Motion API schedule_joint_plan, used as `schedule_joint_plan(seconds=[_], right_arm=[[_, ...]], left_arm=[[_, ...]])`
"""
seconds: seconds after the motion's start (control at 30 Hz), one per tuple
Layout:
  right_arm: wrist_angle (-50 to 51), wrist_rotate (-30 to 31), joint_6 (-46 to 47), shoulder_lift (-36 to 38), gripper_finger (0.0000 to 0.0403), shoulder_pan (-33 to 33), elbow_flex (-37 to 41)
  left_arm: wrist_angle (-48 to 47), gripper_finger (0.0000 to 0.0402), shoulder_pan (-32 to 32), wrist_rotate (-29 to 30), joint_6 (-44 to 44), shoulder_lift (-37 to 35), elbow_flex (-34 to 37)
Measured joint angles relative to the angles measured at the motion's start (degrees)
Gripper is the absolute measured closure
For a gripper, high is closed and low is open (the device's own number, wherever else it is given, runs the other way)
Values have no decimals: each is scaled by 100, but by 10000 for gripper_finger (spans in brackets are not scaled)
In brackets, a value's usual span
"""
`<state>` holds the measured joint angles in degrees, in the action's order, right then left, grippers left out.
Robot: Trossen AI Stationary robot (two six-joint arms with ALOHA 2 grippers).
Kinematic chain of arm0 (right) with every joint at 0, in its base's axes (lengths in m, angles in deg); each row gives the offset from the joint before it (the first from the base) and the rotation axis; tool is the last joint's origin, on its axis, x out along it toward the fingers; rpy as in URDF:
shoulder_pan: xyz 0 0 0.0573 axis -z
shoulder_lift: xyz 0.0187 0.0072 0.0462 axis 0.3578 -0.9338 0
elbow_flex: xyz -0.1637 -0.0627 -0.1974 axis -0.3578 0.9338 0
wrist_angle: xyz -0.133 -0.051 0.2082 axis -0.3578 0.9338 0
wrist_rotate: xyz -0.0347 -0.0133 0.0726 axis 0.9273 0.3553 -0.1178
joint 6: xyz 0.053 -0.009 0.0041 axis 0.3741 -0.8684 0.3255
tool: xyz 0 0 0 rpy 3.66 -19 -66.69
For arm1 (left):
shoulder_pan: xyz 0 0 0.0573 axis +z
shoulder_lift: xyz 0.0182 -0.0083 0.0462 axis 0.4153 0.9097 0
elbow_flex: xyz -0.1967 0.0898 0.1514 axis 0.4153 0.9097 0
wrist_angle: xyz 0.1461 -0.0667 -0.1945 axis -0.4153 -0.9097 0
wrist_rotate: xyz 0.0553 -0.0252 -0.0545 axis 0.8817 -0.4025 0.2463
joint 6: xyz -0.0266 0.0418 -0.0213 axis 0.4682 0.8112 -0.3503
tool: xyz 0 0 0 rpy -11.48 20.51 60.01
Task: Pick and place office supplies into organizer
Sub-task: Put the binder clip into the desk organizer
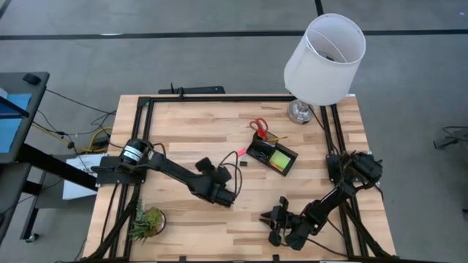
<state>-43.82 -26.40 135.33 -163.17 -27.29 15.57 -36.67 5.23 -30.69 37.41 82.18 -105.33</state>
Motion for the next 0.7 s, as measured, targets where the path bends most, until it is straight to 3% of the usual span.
schedule_joint_plan(seconds=[0.47, 0.7], right_arm=[[-9, -62, -203, 9, 326, 515, -22], [76, -71, -579, 27, 326, 1204, -15]], left_arm=[[1702, 237, 278, 89, 1834, -582, -15], [1522, 237, -15, -13, 1923, -1243, -13]])
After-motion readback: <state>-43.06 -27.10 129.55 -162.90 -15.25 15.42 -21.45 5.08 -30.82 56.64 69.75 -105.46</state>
